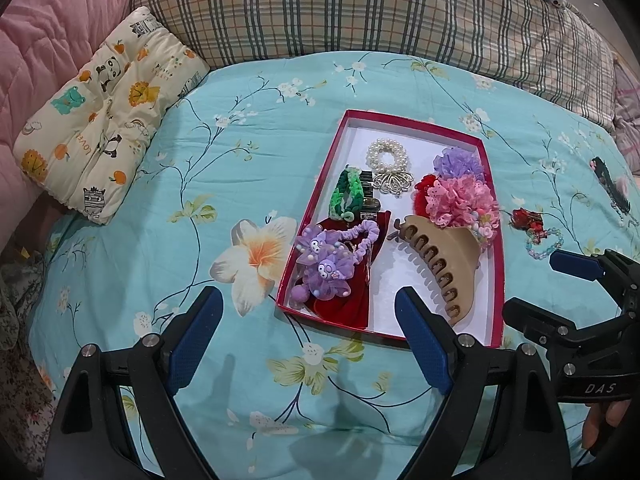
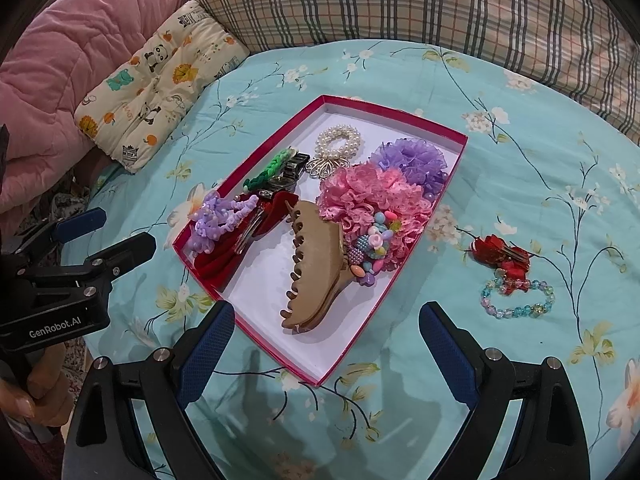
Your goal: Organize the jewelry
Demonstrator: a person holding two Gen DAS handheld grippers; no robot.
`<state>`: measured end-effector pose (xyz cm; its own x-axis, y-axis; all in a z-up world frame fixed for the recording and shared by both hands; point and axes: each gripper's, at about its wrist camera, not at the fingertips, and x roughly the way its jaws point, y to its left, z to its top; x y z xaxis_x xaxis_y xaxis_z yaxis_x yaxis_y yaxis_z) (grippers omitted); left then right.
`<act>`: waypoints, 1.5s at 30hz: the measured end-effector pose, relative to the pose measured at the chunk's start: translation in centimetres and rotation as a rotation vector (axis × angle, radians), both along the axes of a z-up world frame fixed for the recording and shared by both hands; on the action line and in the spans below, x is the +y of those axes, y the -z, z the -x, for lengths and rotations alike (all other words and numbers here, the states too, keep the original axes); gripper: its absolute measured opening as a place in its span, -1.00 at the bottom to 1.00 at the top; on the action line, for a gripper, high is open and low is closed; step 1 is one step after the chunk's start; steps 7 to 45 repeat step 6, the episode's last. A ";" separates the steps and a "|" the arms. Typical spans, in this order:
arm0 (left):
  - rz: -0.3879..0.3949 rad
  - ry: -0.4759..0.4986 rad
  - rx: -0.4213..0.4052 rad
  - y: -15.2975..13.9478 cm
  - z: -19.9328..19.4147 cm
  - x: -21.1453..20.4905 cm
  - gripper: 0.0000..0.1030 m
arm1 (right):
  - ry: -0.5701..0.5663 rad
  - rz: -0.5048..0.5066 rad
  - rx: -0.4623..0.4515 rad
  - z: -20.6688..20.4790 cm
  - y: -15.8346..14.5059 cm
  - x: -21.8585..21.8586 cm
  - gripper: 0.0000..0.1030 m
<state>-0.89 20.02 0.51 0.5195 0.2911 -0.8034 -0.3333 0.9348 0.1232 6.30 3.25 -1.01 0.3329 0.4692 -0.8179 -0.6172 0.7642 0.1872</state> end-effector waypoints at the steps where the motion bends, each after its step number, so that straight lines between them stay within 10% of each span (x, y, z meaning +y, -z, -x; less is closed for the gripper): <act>1: 0.000 0.000 0.000 0.0 0.0 0.0 0.72 | -0.002 -0.001 0.001 0.0 0.0 0.0 0.84; 45: 0.009 0.001 0.000 0.1 -0.1 0.1 0.72 | 0.003 -0.002 0.000 -0.1 0.0 -0.1 0.84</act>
